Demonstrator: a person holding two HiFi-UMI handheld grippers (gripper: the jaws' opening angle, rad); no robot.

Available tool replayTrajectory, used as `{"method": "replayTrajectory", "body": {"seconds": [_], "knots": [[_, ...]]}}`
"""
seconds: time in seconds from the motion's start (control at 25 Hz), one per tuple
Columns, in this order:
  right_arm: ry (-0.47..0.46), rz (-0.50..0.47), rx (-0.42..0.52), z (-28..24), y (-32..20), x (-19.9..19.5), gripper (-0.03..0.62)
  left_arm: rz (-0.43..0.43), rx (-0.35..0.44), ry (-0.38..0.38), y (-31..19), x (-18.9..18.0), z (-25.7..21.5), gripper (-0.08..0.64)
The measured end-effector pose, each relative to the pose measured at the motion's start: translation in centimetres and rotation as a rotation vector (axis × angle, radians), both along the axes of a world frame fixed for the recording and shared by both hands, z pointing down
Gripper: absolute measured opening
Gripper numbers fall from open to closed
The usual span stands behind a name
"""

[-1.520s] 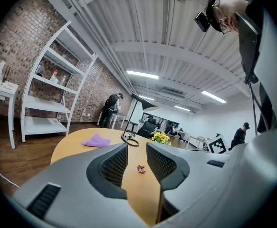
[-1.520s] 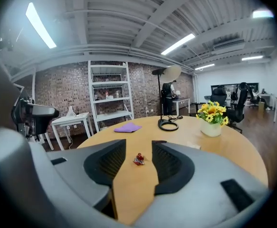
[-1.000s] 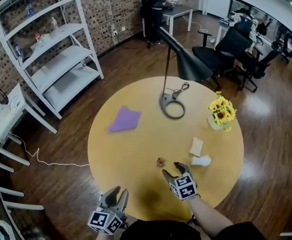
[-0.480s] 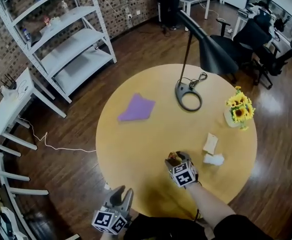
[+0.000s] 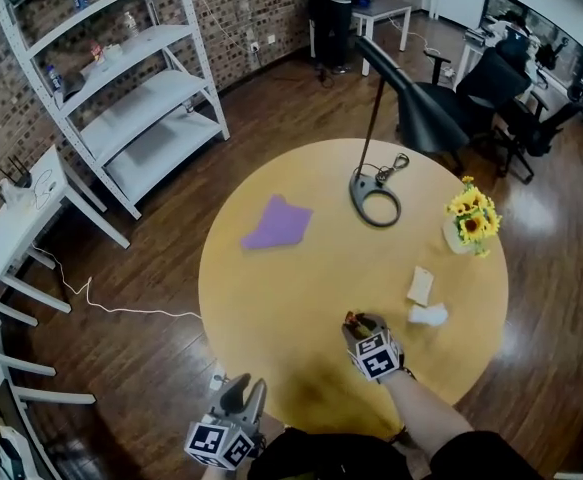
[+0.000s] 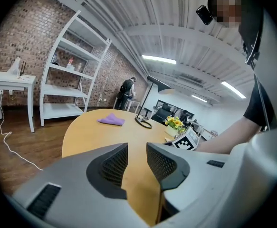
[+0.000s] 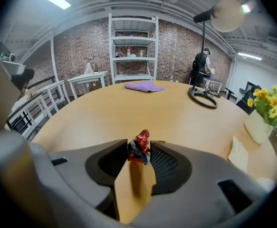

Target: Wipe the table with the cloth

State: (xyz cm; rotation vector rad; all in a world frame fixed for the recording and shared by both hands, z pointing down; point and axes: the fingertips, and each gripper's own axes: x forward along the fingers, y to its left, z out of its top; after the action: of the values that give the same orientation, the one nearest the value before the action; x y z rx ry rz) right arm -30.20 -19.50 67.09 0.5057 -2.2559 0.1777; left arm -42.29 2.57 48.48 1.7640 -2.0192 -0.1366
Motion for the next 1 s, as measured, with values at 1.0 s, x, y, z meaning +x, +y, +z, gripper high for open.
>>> {"method": "replayTrajectory", "body": {"seconds": [1.0], "knots": [[-0.274,0.864,0.256,-13.1,12.5,40.0,0.158,0.81,0.193,-0.01,-8.5,30.1,-3.9,0.124]]}}
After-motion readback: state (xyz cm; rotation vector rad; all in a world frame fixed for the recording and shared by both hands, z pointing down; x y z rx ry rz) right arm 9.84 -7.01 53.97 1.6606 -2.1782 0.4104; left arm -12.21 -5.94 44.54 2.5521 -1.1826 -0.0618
